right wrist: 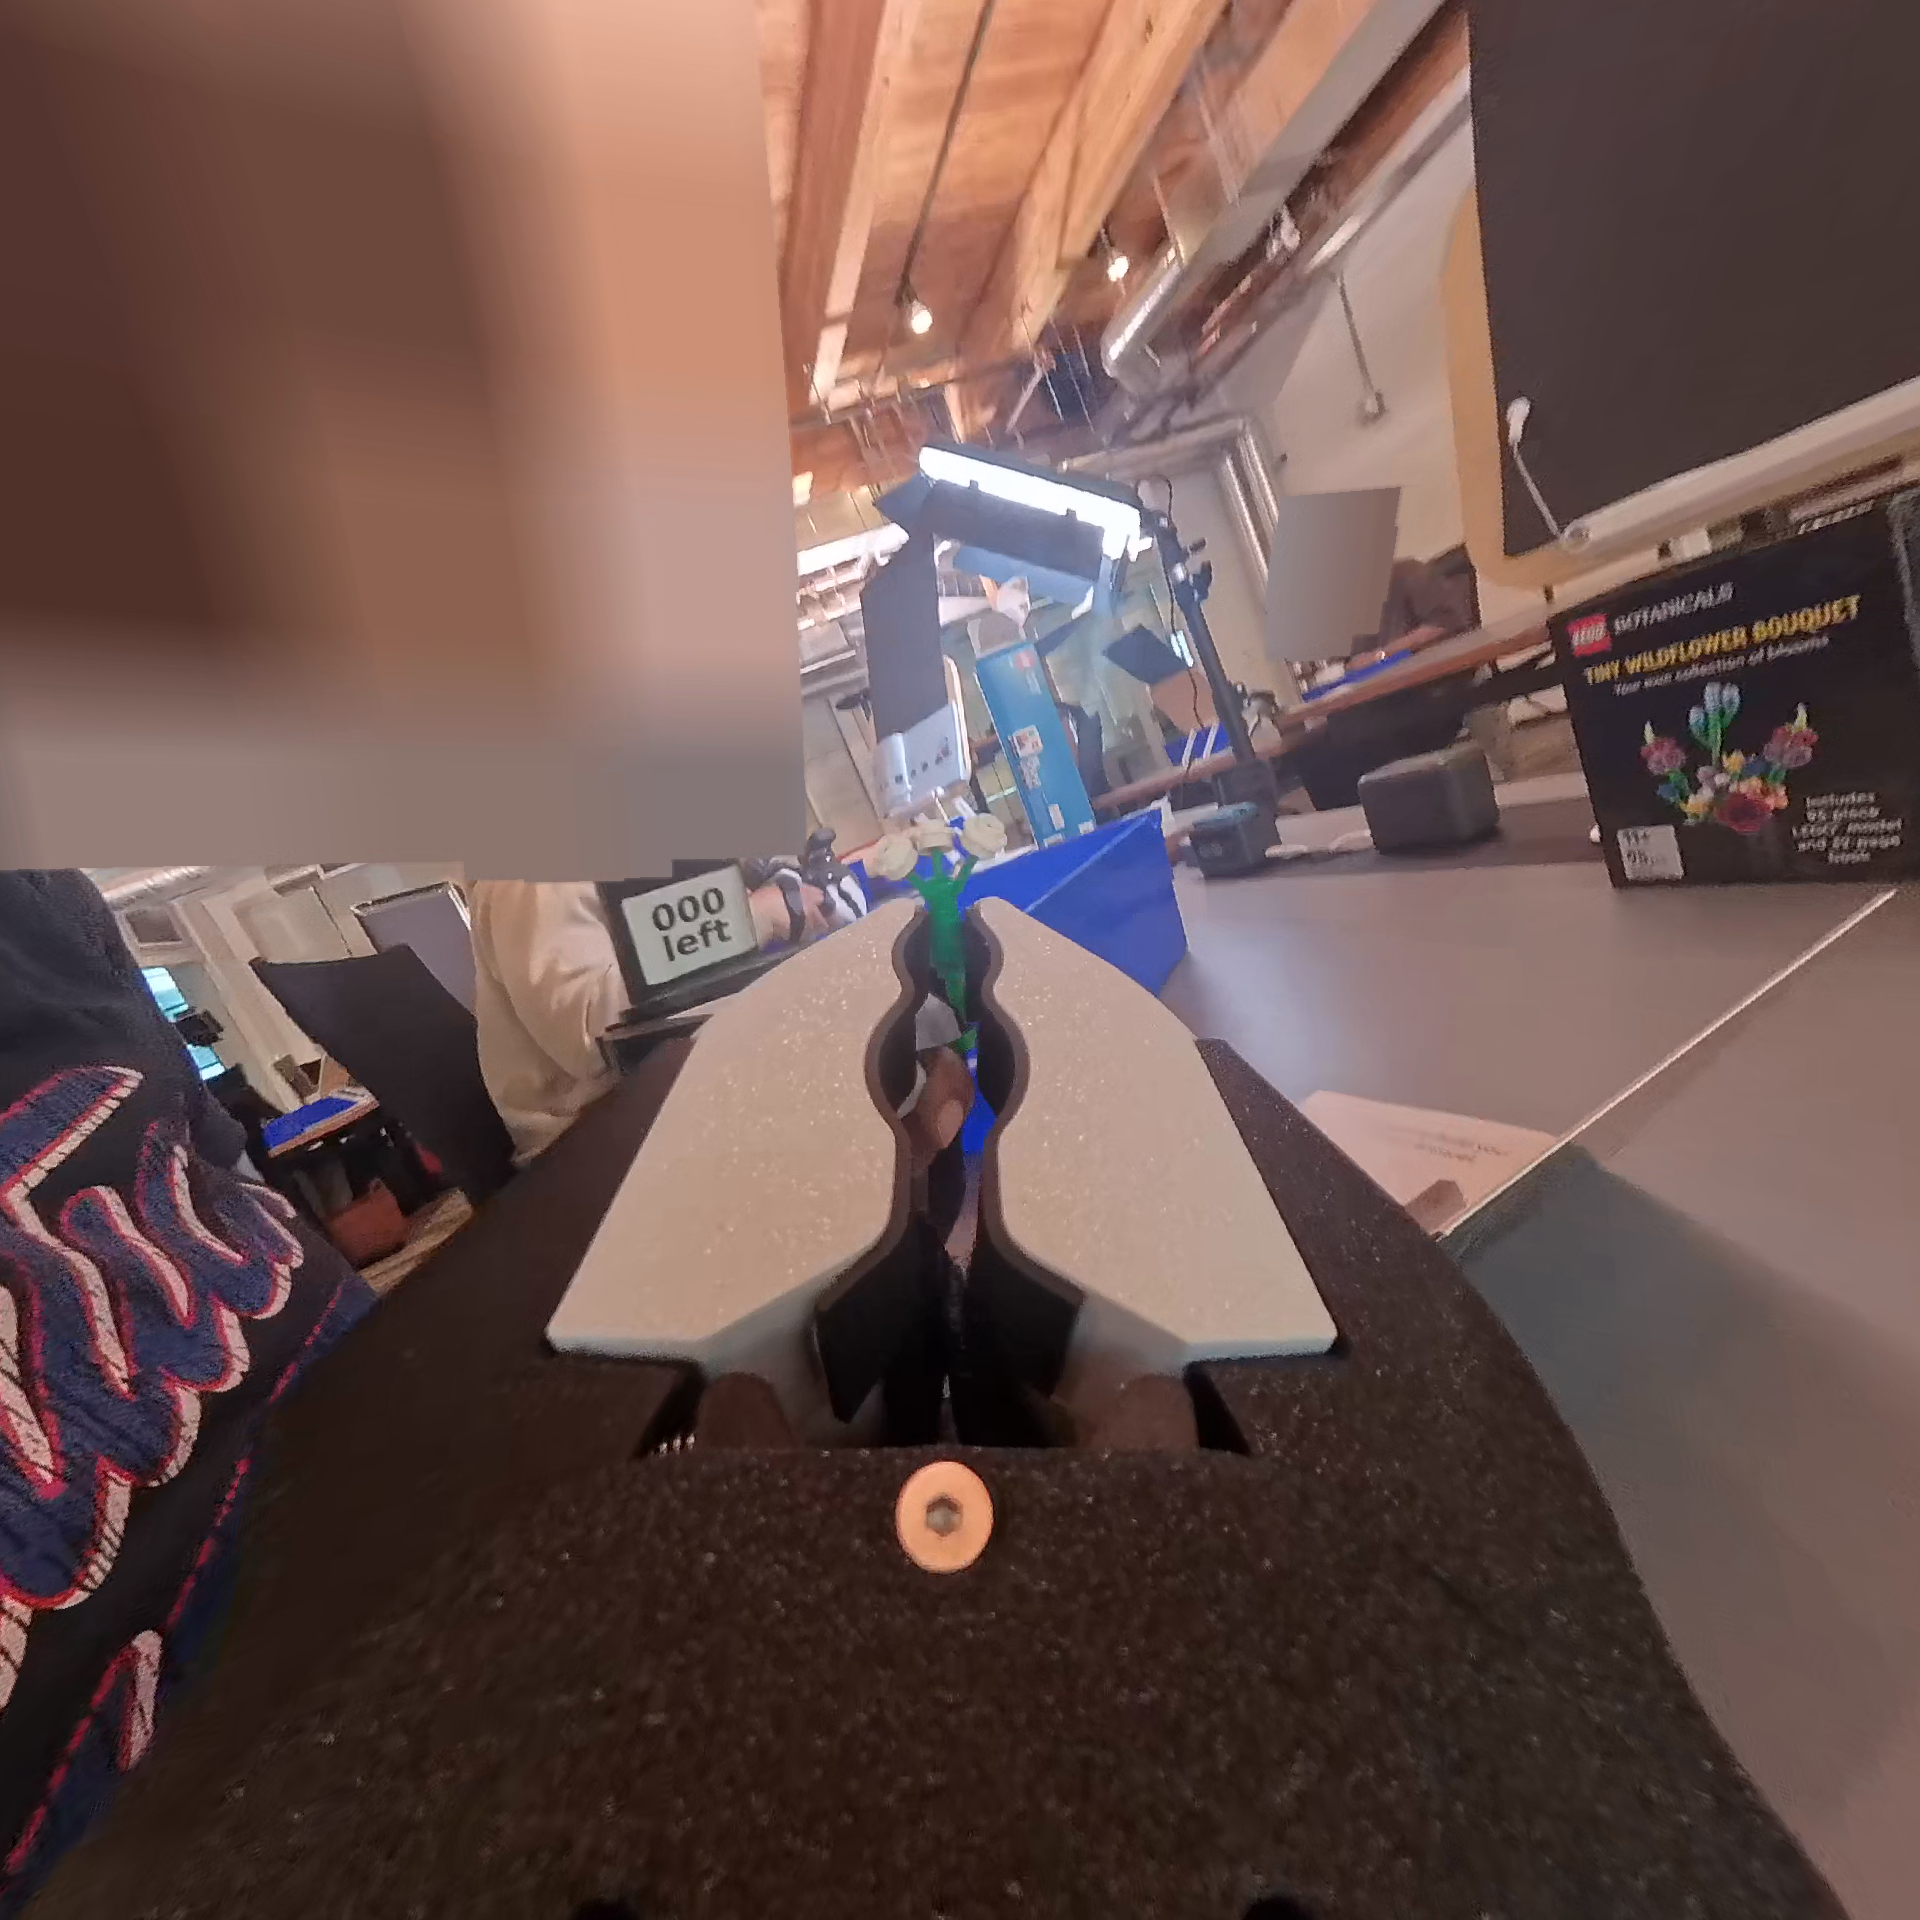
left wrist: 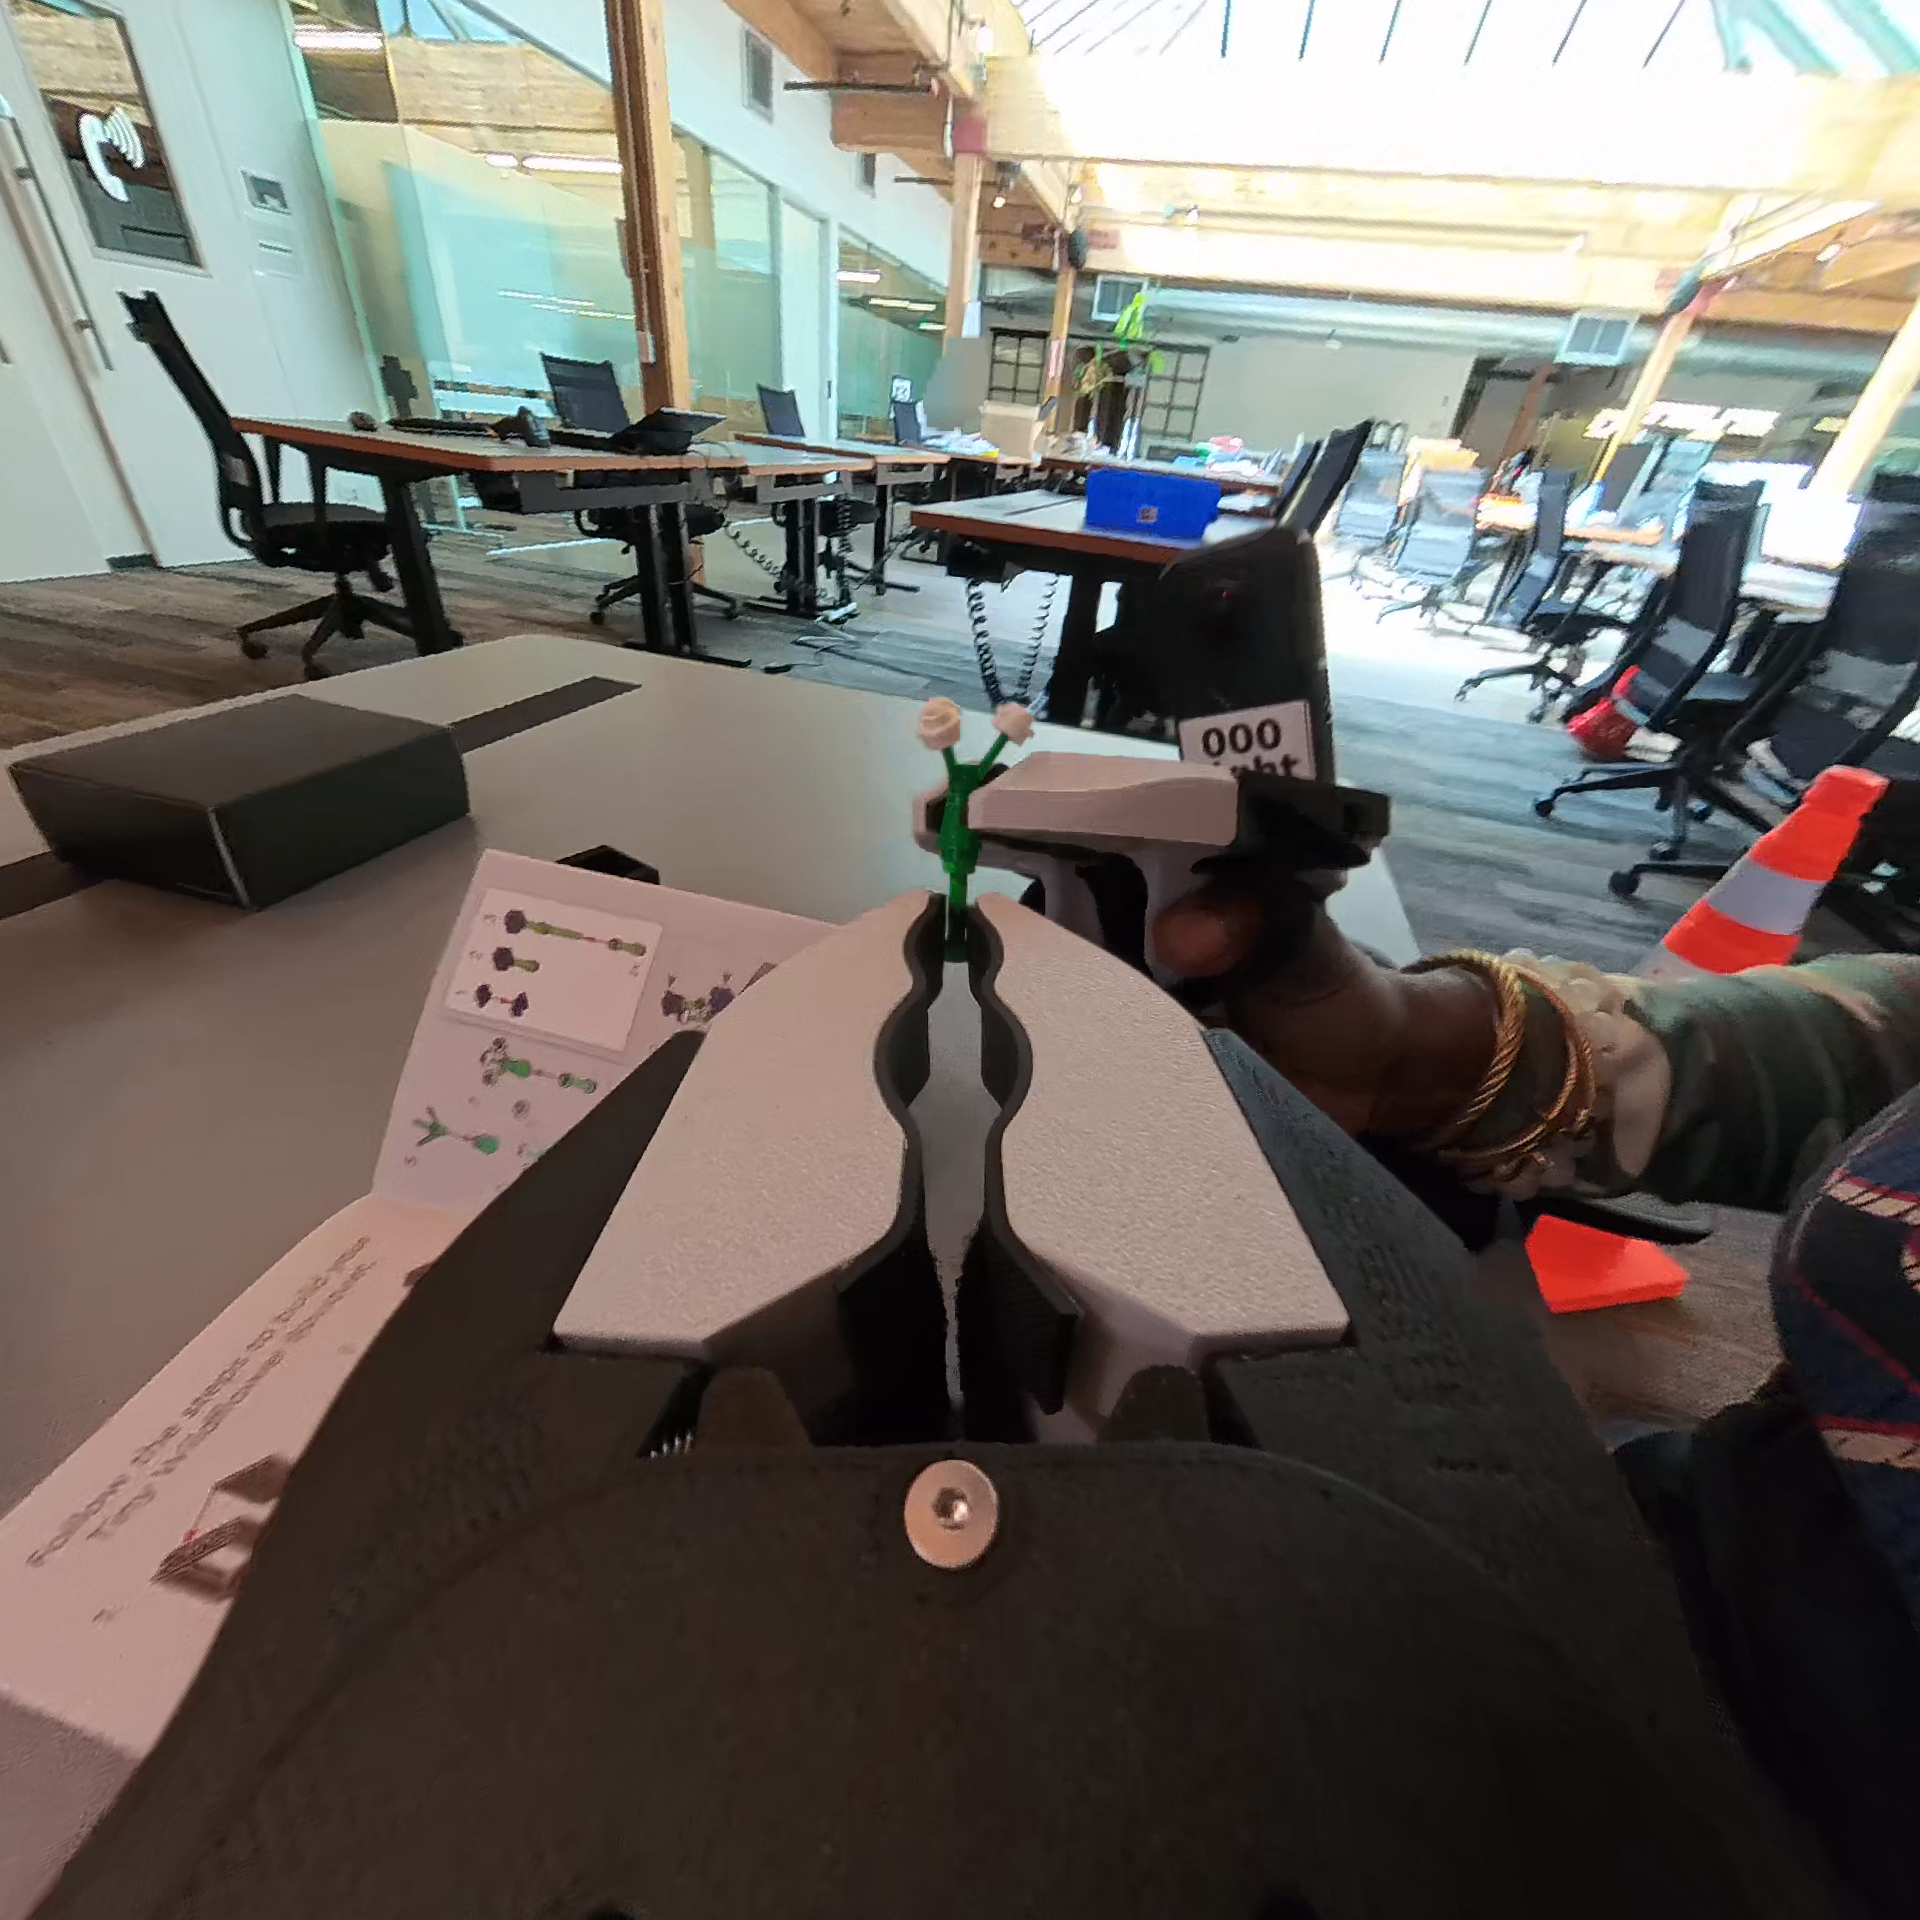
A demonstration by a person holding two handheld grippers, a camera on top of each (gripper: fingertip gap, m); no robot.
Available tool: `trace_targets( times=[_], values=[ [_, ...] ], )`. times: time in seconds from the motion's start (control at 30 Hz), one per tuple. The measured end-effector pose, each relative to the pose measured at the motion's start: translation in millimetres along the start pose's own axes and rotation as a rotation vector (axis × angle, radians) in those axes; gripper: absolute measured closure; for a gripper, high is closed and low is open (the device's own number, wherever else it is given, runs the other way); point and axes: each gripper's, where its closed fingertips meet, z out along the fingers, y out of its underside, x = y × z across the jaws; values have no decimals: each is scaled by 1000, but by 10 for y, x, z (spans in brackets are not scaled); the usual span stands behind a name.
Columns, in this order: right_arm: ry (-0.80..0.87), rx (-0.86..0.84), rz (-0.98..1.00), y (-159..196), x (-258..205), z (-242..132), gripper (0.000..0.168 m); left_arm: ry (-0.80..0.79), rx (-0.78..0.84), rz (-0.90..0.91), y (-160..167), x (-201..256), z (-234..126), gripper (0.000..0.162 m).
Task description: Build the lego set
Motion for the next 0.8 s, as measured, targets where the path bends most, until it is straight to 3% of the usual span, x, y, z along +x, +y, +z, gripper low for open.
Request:
trace_targets(
  times=[0.13, 0.33, 0.47, 0.63, 0.8],
  values=[
    [22, 22, -75, -43, -23, -17, 162, 1, 53, -76, -31, -61, -26, 138],
    [60, 169, 41, -261, 130, -163, 162, -103, -142, 38, 380, -186, -56, 96],
    [58, 161, 43, -252, 132, -157, 162, -89, -79, 115, 323, -100, -46, 93],
    [62, 156, 50, -241, 144, -153, 162, -28, -7, 43, 238, -51, -61, 102],
    [70, 152, 52, -233, 160, -150, 162, -64, -39, 54, 275, -110, -68, 102]
  ],
)
